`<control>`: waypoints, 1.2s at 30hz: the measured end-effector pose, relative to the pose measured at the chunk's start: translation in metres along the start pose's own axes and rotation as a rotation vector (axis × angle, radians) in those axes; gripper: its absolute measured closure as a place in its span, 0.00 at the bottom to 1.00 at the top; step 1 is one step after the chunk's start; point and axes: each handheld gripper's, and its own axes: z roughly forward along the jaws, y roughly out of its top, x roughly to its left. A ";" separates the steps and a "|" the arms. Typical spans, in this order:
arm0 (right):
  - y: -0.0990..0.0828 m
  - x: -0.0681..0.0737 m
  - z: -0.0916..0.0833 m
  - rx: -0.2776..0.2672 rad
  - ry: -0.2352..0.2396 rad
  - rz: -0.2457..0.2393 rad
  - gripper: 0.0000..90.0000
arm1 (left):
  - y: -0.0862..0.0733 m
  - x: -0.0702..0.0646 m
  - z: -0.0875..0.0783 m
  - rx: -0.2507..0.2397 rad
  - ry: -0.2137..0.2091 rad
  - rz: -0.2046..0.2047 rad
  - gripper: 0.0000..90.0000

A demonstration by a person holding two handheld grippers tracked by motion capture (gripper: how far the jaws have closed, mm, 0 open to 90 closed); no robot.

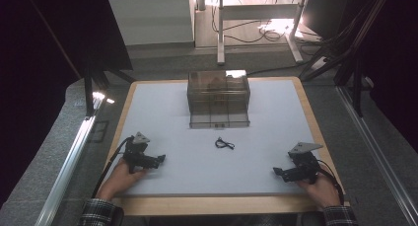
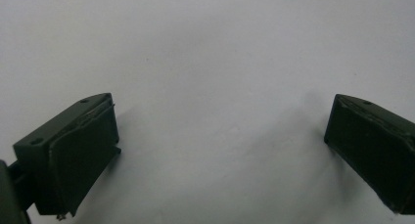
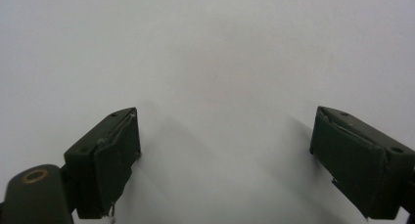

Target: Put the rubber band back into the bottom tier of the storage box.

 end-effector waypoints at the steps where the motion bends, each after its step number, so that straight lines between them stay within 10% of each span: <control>1: 0.000 0.001 0.002 0.001 0.007 -0.003 0.04 | 0.000 0.000 0.000 0.000 0.001 0.001 0.00; 36: 0.005 0.007 0.007 0.043 -0.005 -0.013 0.00 | 0.000 0.000 0.000 0.000 0.000 0.000 0.00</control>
